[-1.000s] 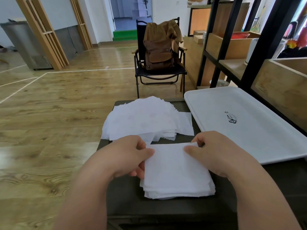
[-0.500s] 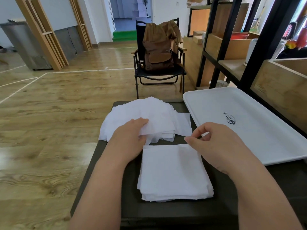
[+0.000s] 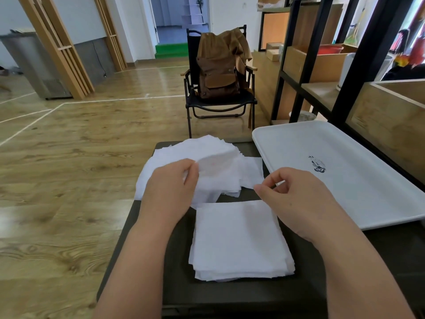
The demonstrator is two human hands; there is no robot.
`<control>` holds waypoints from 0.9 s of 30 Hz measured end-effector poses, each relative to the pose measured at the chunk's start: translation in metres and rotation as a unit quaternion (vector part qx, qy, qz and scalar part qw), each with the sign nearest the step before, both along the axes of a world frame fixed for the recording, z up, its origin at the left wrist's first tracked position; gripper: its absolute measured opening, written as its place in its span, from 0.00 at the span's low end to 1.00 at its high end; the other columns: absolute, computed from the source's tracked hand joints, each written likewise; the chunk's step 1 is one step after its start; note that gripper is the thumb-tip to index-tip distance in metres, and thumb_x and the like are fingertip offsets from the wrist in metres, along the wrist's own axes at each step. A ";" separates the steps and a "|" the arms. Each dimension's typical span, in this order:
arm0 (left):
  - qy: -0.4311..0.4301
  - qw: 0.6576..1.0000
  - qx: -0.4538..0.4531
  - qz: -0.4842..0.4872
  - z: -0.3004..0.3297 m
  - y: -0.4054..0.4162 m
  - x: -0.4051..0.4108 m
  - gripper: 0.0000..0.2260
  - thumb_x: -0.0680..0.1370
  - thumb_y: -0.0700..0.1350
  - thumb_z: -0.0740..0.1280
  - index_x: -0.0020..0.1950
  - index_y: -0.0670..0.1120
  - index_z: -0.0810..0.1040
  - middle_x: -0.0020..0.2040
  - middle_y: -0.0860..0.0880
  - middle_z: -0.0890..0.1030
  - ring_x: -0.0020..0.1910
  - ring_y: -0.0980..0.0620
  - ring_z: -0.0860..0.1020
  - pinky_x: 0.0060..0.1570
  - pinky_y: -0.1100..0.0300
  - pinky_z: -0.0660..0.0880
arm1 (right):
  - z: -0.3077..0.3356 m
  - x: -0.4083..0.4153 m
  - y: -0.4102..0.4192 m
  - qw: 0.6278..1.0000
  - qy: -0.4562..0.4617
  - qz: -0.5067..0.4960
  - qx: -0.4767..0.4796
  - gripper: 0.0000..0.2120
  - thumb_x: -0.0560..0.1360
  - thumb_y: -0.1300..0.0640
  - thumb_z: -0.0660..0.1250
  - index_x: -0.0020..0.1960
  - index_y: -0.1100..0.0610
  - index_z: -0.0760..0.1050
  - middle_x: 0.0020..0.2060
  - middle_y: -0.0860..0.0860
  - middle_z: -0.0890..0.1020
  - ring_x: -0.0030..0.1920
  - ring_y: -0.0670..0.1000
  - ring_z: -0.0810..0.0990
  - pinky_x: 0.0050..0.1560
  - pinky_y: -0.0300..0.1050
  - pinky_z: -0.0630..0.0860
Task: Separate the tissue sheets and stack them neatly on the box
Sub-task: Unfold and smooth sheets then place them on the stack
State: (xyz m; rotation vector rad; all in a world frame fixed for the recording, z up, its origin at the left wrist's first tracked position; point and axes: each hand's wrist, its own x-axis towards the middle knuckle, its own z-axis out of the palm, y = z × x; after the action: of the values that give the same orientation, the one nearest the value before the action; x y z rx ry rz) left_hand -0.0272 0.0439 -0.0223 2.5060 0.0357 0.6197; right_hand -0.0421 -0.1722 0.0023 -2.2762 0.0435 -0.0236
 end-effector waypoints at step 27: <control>-0.002 0.972 -0.212 -0.098 0.058 -0.003 -0.045 0.09 0.73 0.48 0.74 0.46 0.63 0.83 0.31 0.58 0.74 0.27 0.59 0.71 0.30 0.69 0.69 | 0.014 -0.008 0.018 0.956 -0.168 0.069 0.231 0.09 0.74 0.57 0.72 0.49 0.43 0.81 0.34 0.36 0.84 0.41 0.37 0.82 0.28 0.30 0.73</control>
State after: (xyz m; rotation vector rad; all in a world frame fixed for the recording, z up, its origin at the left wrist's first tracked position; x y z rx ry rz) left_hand -0.0724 0.0406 0.0356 2.0636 -0.0720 0.4763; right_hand -0.0501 -0.1537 0.0168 -1.7764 -0.2646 -0.2965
